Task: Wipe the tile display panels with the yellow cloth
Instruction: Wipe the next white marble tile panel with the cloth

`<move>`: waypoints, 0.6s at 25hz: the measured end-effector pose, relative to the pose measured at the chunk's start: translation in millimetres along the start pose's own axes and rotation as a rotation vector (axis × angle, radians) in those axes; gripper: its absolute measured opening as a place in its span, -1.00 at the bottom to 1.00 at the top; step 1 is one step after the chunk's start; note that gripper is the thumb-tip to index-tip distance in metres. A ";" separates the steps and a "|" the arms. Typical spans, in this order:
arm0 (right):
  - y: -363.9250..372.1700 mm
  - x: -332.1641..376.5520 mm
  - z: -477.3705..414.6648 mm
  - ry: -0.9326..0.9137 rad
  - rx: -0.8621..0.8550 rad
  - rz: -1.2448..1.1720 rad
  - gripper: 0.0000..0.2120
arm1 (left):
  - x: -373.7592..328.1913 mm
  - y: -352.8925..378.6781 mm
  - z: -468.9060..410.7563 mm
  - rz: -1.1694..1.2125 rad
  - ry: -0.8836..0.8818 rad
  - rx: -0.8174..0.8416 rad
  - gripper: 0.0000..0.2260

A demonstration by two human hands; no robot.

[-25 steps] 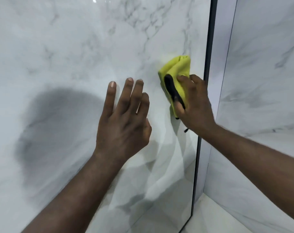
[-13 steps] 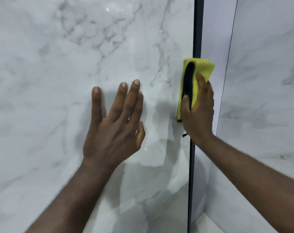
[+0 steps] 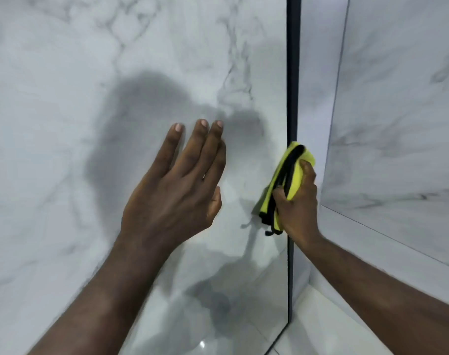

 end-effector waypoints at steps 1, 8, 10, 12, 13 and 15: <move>-2.0 4.7 7.9 -0.039 0.048 0.049 -0.27 | 0.3 -0.3 -0.1 0.060 -0.011 -0.008 -0.41; -92.2 40.7 69.1 0.295 -0.185 -0.412 -0.51 | -17.1 -13.4 -10.9 0.679 -0.134 -0.216 -0.51; -131.4 53.7 98.8 0.314 -0.243 -0.462 -0.42 | -37.9 -25.4 -21.5 0.853 -0.112 -0.288 -0.50; -175.2 78.5 134.2 0.271 -0.315 -0.371 -0.32 | -63.7 -45.3 -39.2 1.019 -0.067 -0.354 -0.49; -201.5 92.3 154.4 0.234 -0.367 -0.275 -0.31 | -77.9 -62.5 -49.9 1.102 -0.028 -0.395 -0.48; -255.9 121.1 197.9 0.198 -0.457 -0.047 -0.29 | -103.0 -108.2 -69.2 1.233 0.070 -0.477 -0.46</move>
Point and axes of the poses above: each hand's wrist, its own z-axis away from the middle knuckle, its own y-axis out of the palm, x = y × z, the point moved 4 cm from there along -z, towards the middle knuckle, and after that the axes turned 6 degrees about -z, right-handed, at the moved point
